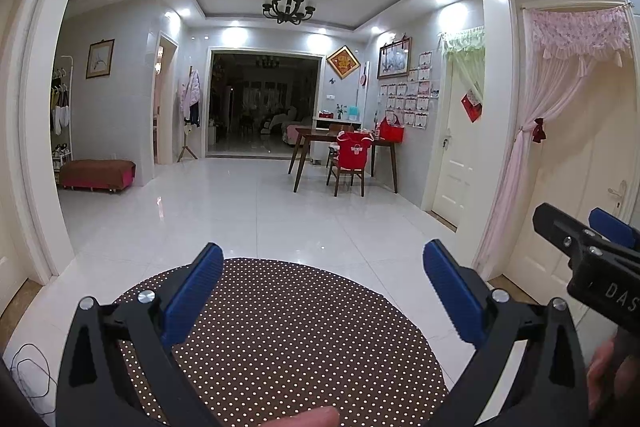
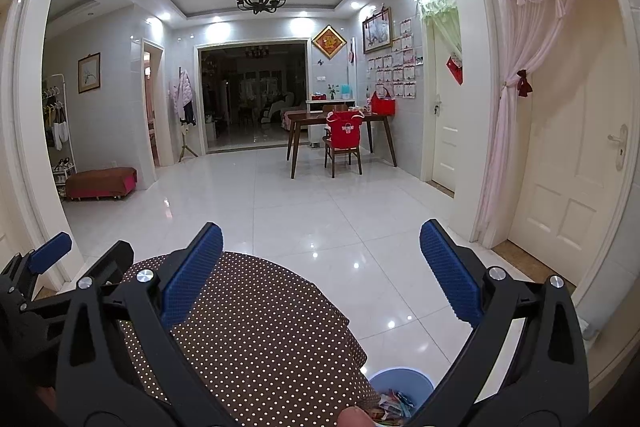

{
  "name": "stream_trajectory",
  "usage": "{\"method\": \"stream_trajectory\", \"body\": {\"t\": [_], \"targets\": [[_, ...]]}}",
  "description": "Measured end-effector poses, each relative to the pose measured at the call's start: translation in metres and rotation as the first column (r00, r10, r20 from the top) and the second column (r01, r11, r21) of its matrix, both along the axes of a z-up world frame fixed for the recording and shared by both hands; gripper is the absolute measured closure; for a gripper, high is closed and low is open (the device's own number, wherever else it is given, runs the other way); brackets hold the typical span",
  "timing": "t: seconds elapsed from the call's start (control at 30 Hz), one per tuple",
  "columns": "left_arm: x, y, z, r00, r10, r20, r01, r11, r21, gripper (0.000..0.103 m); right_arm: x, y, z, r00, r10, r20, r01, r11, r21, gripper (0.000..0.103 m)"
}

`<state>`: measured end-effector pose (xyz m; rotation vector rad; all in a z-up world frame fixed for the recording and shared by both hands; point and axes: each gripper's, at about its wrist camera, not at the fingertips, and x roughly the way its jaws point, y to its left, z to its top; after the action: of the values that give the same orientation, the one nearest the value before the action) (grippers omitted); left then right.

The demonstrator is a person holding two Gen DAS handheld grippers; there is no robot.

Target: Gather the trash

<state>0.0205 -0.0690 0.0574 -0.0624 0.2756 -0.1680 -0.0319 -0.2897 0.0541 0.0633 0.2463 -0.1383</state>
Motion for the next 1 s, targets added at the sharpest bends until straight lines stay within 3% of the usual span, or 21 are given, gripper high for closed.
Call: {"method": "stream_trajectory", "body": {"t": [1.0], "targets": [[0.0073,-0.0066,-0.0067,1.000,-0.015,-0.008,0.015,1.000,0.004,0.005,0.0033,-0.0071,-0.0043,1.000,-0.002,-0.013,0.002,1.000,0.011,0.006]]}}
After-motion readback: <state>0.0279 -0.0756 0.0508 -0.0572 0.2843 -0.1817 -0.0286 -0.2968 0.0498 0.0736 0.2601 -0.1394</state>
